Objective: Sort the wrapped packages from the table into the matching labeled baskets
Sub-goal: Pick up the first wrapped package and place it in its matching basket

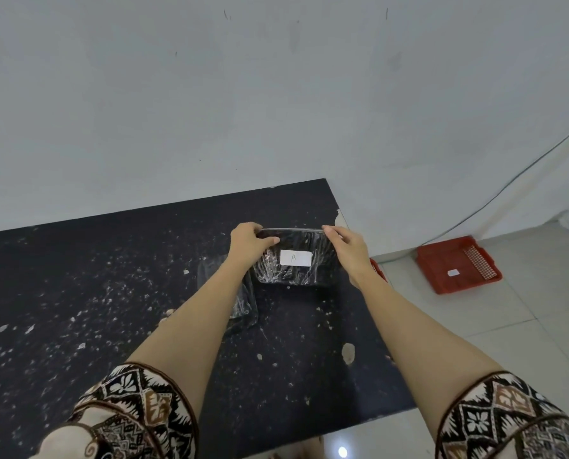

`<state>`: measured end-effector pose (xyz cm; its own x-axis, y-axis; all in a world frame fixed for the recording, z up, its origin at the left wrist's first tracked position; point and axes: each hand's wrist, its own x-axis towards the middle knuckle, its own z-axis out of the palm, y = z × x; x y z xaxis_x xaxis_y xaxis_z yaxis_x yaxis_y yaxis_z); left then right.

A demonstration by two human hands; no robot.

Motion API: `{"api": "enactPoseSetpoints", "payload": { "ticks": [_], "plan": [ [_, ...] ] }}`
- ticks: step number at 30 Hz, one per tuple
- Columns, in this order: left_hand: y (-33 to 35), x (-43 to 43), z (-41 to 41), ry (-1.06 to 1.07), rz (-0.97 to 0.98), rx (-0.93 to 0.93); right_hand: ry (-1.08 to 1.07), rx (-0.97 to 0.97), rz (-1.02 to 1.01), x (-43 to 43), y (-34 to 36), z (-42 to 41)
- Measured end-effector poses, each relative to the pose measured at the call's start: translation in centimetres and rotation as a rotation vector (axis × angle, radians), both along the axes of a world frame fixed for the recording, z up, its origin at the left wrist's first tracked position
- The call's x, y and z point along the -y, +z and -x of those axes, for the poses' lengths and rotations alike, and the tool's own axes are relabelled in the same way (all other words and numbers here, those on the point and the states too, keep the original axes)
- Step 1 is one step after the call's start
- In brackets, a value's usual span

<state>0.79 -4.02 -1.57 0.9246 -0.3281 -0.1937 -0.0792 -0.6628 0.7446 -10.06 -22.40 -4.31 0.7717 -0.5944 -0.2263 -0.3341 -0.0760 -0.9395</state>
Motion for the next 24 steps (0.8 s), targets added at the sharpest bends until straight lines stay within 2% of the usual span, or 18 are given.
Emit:
{"api": "enactPoseSetpoints", "payload": {
  "ticks": [6,12,19,24],
  "plan": [
    [-1.5,-1.2,1.8,0.121,0.397,-0.296,-0.049,-0.059,-0.047,-0.7,0.8,-0.7],
    [-3.1,-2.0,2.3,0.227,0.607,-0.504,-0.036,-0.098,-0.055,-1.2,0.4,-0.6],
    [-4.1,-2.0,3.7,0.368,0.659,-0.599,-0.020,-0.059,-0.127,-1.1,-0.5,-0.6],
    [-4.3,-1.7,4.0,0.385,0.681,-0.603,0.009,-0.074,-0.200,-1.6,-0.8,0.1]
  ]
}}
